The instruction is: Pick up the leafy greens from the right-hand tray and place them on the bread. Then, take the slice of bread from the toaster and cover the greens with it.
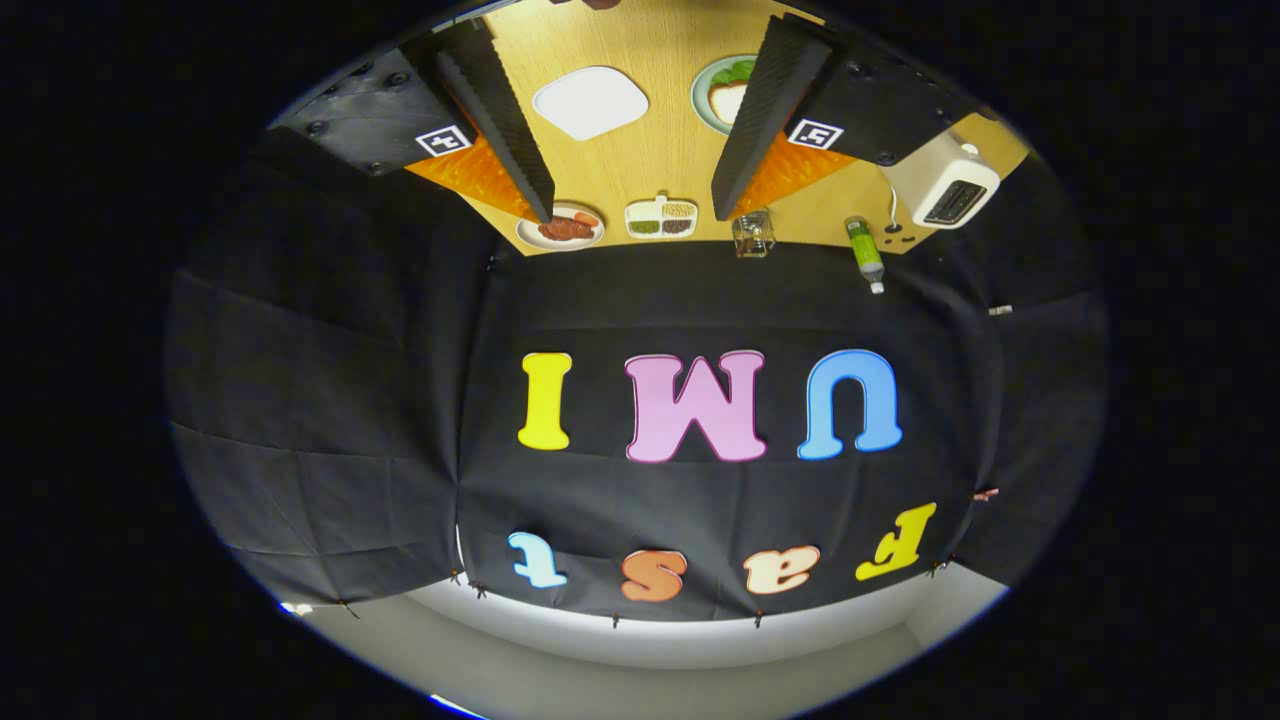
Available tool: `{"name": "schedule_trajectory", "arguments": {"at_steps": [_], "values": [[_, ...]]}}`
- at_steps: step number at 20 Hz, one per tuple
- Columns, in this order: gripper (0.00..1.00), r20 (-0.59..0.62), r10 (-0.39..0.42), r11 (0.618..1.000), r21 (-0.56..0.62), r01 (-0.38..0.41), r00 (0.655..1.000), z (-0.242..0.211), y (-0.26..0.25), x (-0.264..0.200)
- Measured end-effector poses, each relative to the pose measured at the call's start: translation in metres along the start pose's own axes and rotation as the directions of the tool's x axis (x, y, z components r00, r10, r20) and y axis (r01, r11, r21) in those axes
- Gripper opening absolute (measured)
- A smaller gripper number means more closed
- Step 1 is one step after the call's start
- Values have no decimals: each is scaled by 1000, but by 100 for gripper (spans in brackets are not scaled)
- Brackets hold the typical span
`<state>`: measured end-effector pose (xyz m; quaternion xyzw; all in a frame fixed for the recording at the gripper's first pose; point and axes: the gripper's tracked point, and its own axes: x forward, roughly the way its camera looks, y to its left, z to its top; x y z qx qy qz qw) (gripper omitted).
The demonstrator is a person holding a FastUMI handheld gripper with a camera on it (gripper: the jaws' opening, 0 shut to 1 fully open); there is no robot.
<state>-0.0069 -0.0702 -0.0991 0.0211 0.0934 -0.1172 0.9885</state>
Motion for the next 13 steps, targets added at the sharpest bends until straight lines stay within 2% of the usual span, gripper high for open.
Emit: {"name": "schedule_trajectory", "arguments": {"at_steps": [9,13], "values": [[98,37,119,991,-64,-117,992,30,-70,-62],[98,2,200,975,-97,-199,980,8,-73,-80]]}}
